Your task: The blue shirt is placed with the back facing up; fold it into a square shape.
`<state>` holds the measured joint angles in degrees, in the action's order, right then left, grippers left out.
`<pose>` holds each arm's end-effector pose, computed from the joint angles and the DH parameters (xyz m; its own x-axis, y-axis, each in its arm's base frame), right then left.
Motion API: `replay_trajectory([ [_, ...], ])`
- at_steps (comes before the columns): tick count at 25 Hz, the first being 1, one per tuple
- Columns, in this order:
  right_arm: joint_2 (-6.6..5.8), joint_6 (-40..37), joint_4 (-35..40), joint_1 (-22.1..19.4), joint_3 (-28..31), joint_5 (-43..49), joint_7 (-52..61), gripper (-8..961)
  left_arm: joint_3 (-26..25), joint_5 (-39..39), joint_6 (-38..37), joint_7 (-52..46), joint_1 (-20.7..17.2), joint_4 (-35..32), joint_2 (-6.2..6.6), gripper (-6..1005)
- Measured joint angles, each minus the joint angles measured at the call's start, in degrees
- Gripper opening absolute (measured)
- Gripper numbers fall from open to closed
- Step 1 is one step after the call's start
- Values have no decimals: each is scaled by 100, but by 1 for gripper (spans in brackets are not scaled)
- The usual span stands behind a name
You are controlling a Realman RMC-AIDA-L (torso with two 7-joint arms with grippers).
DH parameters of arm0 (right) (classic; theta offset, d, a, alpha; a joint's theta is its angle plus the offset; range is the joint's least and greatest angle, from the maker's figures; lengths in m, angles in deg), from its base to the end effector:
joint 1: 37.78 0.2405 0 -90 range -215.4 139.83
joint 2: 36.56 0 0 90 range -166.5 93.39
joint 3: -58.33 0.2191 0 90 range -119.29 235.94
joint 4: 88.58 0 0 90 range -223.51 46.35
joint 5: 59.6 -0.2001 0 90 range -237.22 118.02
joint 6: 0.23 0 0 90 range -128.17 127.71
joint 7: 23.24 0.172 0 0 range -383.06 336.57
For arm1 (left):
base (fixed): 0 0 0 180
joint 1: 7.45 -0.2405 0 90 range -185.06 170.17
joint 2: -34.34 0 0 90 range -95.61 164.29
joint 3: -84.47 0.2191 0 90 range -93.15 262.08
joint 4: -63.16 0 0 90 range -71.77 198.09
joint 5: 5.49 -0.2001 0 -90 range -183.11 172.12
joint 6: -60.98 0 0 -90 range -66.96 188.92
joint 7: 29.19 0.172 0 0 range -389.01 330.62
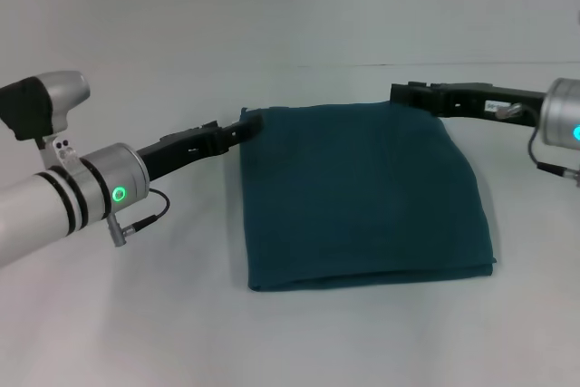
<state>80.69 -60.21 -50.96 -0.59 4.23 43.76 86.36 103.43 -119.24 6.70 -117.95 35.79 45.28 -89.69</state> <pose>0.1958 0.4051 -0.0007 0.5430 -0.5778 -0.6094 -0.8102 -0.5513 -0.1992 -0.2219 0.3919 -0.0559 0.3617 0.5814 0.7288 0.9094 -0.3922 -0.1385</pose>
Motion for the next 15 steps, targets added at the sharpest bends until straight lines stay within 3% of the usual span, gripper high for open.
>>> replay_trajectory([
  [6, -65, -803, 251, -130, 415, -1, -8, 498, 315, 4, 739, -3, 144, 153, -25, 891],
  [15, -39, -812, 216, -180, 457, 11, -191, 718, 343, 12, 840, 57, 277, 157, -32, 881],
])
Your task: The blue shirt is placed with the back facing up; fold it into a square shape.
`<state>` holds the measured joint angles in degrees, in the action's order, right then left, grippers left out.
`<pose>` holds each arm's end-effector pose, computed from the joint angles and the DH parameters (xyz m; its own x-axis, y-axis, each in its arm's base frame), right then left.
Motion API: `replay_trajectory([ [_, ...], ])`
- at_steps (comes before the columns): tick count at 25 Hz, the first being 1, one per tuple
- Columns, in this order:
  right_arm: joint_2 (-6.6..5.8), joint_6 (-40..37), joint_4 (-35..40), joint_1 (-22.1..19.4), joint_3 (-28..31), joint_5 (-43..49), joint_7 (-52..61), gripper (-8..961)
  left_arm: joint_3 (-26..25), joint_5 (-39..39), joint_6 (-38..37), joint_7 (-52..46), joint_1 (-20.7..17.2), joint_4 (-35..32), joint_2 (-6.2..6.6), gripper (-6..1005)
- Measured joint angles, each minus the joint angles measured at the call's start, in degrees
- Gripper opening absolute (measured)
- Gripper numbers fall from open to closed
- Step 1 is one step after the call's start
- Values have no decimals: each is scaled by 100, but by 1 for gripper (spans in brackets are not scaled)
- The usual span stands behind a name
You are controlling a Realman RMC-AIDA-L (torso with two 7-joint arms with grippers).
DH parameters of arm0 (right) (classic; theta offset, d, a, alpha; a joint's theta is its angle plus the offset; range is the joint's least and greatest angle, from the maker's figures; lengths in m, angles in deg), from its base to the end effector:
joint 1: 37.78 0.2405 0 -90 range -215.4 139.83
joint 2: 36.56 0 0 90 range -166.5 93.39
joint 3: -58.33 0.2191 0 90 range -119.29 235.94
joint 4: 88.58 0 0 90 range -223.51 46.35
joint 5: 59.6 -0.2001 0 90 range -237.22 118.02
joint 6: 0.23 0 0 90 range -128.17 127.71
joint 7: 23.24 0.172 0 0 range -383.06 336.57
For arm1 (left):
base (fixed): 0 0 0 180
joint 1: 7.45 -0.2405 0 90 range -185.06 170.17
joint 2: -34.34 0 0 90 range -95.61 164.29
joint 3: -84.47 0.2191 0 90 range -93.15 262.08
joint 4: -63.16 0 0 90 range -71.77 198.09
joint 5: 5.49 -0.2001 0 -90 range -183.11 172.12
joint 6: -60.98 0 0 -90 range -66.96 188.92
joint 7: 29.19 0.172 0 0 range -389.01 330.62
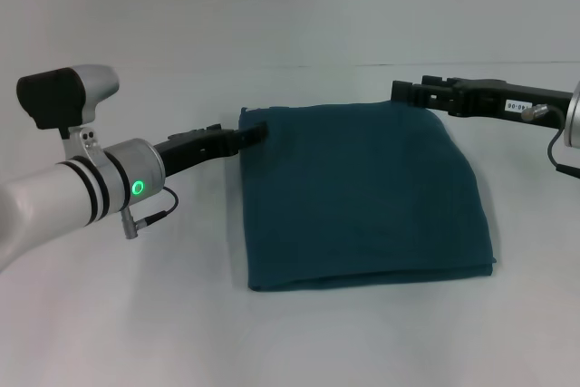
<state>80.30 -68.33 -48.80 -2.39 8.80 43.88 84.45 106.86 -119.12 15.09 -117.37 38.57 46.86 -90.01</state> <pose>0.1942 0.3926 0.0150 0.5432 -0.5549 -0.6301 -0.7852 -0.6016 -0.1471 -0.2211 0.4030 -0.0675 0.4251 0.5938 0.6831 0.8980 -0.3715 -0.2359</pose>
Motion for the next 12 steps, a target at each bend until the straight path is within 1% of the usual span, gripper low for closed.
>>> replay_trajectory([
  [3, 15, 3, -5, -7, 2, -2, -15, 752, 7, 0, 71, 57, 43, 8, -4, 877],
  [6, 29, 4, -13, -13, 5, -7, -47, 786, 11, -1, 298, 168, 110, 98, -10, 873],
  [12, 69, 68, -32, -17, 5, -8, -109, 778, 15, -44, 455, 388, 221, 274, -11, 865],
])
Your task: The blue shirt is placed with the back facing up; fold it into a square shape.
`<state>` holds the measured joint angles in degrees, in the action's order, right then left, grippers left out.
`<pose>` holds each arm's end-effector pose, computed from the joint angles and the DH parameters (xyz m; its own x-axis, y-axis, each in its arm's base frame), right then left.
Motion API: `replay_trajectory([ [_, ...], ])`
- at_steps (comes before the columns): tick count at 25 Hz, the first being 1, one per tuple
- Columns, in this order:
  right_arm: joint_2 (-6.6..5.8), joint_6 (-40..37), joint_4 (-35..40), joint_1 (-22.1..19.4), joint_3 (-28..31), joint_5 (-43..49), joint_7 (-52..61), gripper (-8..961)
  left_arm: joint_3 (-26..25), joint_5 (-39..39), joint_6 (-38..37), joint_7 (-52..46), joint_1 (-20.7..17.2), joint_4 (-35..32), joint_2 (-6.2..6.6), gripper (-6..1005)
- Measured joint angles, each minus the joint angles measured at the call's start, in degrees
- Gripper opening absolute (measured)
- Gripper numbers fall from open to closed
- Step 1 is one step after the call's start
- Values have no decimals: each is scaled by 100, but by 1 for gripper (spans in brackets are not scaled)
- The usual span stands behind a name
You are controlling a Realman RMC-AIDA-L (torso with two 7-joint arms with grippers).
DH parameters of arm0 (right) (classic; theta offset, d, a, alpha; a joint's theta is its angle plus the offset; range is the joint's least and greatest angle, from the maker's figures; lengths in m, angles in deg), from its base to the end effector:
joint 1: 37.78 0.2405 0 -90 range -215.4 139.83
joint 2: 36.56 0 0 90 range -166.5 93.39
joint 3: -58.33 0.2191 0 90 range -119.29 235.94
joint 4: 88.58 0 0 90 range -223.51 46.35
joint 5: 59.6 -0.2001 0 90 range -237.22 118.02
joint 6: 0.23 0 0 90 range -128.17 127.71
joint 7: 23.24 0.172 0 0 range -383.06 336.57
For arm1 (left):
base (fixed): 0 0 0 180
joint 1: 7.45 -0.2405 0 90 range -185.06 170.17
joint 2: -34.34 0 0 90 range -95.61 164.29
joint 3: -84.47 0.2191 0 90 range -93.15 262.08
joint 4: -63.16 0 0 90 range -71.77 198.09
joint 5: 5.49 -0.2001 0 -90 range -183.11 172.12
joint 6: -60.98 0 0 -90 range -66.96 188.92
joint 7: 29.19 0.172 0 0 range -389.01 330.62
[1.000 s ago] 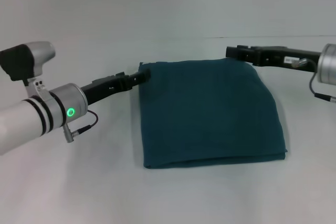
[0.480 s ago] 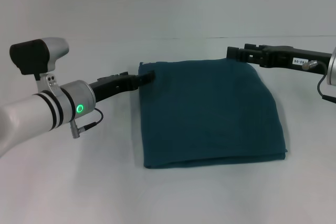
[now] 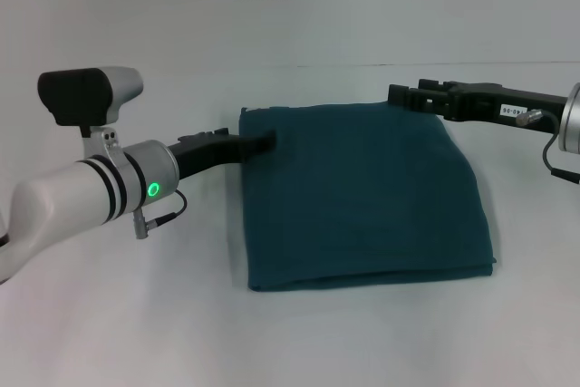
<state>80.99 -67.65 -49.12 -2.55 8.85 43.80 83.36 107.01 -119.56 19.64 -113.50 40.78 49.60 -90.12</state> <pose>0.1950 0.3916 0.0102 0.5448 -0.5512 -0.6320 -0.7844 -0.6015 -0.1515 -0.2177 0.4060 -0.0790 0.4907 0.5899 0.6412 0.8683 -0.3922 -0.3037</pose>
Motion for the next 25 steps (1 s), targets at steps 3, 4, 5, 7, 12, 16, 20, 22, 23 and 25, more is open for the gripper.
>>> replay_trajectory([
  [3, 13, 25, 0, -7, 0, 2, -7, 779, 2, -1, 16, 103, 22, 56, 0, 861],
  [4, 16, 35, 0, -9, 0, 2, -16, 779, 2, -1, 20, 111, 27, 67, 0, 860],
  [5, 20, 52, 0, -11, 0, 2, -26, 779, 4, -1, 24, 115, 31, 80, 0, 858],
  [7, 29, 84, 0, -21, 0, 0, -48, 779, 7, -1, 29, 119, 36, 87, 0, 856],
  [12, 37, 139, 0, -12, 0, -5, -61, 779, 204, 10, 42, 121, 52, 108, 0, 849],
  [16, 47, 153, 0, 16, 0, -7, -61, 779, 302, 40, 84, 122, 69, 116, -5, 844],
  [20, 59, 162, 0, 33, 0, -3, -61, 779, 304, 24, 91, 143, 103, 117, -7, 839],
  [22, 60, 163, 0, 36, -1, -3, -61, 779, 304, 26, 112, 219, 113, 112, -9, 836],
  [23, 59, 164, 0, 37, 0, -3, -61, 779, 304, 27, 137, 248, 119, 112, -9, 835],
  [25, 59, 186, 0, 37, -5, -6, -61, 778, 303, 20, 210, 271, 135, 118, -9, 743],
])
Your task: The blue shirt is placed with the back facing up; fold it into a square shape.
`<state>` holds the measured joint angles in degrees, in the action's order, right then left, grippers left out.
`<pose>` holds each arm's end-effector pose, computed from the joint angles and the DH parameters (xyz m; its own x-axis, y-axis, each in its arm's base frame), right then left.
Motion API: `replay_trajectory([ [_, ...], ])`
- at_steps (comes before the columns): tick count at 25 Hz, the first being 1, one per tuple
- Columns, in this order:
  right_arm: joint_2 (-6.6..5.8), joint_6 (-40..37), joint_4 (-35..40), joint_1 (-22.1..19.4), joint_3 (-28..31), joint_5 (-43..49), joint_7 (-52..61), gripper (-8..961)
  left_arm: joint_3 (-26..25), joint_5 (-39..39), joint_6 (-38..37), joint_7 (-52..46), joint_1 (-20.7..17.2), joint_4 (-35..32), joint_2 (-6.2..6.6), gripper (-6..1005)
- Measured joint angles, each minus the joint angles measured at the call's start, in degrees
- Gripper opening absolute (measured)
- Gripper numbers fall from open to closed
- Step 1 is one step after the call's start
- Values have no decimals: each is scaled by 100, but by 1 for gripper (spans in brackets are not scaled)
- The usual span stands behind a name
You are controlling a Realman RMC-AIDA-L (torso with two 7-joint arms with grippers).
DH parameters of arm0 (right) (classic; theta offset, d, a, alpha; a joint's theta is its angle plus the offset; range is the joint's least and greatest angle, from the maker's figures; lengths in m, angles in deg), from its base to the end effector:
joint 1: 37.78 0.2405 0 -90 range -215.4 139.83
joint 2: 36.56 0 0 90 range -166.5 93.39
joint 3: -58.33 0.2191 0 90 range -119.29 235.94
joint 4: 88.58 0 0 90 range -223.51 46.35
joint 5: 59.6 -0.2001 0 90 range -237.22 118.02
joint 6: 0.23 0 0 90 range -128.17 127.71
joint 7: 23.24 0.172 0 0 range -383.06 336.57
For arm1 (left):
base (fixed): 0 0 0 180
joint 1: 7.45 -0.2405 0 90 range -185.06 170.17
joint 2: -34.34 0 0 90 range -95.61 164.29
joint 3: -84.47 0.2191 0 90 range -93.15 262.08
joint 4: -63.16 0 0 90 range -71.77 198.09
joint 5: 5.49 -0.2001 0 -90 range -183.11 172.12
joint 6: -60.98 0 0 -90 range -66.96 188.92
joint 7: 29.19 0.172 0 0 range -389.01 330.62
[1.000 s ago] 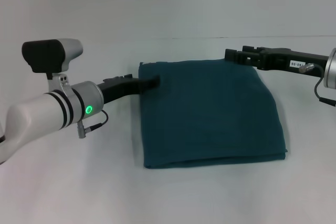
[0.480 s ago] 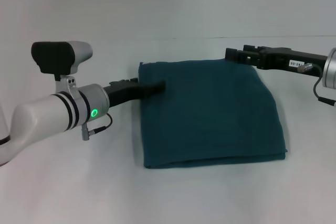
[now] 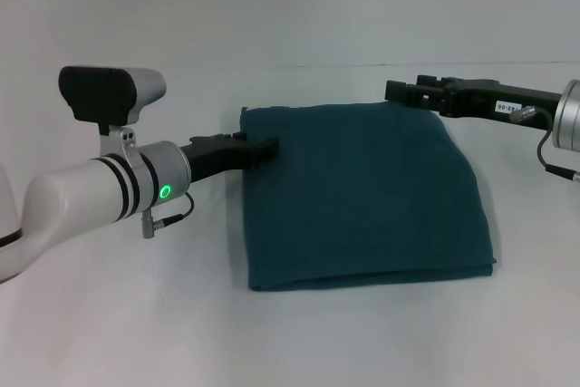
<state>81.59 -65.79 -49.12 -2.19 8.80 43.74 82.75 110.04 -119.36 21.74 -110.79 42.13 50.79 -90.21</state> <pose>0.1937 0.3954 0.0080 0.5484 -0.5398 -0.6387 -0.7851 -0.5953 -0.1710 -0.2119 0.4061 -0.0880 0.5698 0.5771 0.5850 0.8198 -0.4478 -0.3569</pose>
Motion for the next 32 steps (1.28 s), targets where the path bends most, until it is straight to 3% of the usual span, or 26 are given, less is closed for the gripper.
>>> replay_trajectory([
  [9, 13, 59, 0, 40, -39, 18, 0, 778, 0, -20, 187, 3, 59, 27, 0, 353],
  [20, 45, 164, 0, 67, -56, 35, -8, 777, 1, -22, 199, 3, 97, 26, 9, 117],
  [22, 48, 183, 0, 69, -62, 36, -12, 776, 1, -22, 215, 4, 116, 22, 13, 20],
  [32, 66, 198, -3, 71, -66, 37, -17, 777, 0, -11, 350, 3, 161, -70, 35, 60],
])
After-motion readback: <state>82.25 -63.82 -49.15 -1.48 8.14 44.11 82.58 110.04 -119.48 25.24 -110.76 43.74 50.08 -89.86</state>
